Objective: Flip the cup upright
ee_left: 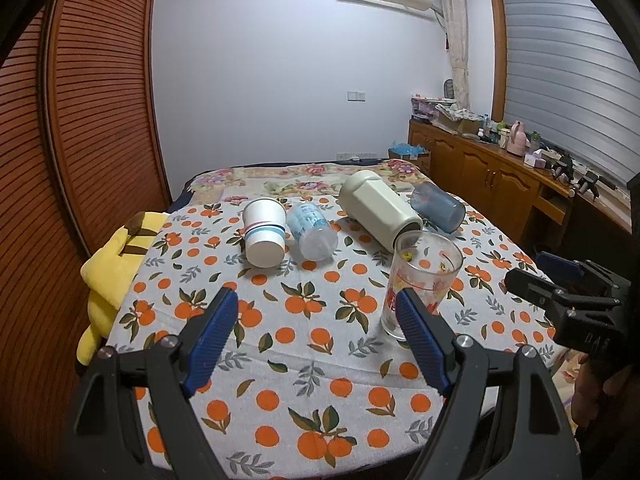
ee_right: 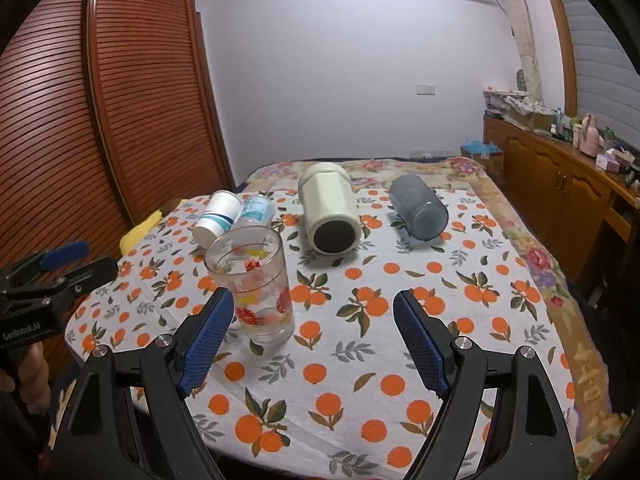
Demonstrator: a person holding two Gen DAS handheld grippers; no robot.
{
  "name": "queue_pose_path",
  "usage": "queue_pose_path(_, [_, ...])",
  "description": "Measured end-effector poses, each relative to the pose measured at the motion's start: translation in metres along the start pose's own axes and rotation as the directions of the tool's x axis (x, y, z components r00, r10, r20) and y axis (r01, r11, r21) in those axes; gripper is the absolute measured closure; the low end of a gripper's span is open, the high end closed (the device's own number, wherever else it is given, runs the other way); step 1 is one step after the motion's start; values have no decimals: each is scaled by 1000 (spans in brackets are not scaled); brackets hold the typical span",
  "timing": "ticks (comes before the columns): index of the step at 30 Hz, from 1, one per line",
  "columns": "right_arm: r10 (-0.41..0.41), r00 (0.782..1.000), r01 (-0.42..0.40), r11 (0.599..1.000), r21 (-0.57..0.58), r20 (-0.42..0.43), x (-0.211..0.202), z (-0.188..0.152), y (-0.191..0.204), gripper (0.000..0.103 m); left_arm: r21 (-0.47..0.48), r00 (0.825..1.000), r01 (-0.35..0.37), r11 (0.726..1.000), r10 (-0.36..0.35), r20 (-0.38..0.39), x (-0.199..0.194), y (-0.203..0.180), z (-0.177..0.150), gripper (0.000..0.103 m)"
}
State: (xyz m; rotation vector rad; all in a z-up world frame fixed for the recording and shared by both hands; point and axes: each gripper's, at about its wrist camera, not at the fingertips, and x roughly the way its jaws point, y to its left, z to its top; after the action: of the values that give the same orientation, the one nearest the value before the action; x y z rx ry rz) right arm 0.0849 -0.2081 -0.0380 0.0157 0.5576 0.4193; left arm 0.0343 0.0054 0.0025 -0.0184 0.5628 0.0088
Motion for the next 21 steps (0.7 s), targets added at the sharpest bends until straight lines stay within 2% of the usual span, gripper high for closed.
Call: queue_pose_path(21, [-4,1000,4,1000,1,2,0,-1,0,19,-9,1000,0,1000,0,2,0,1,-4,22])
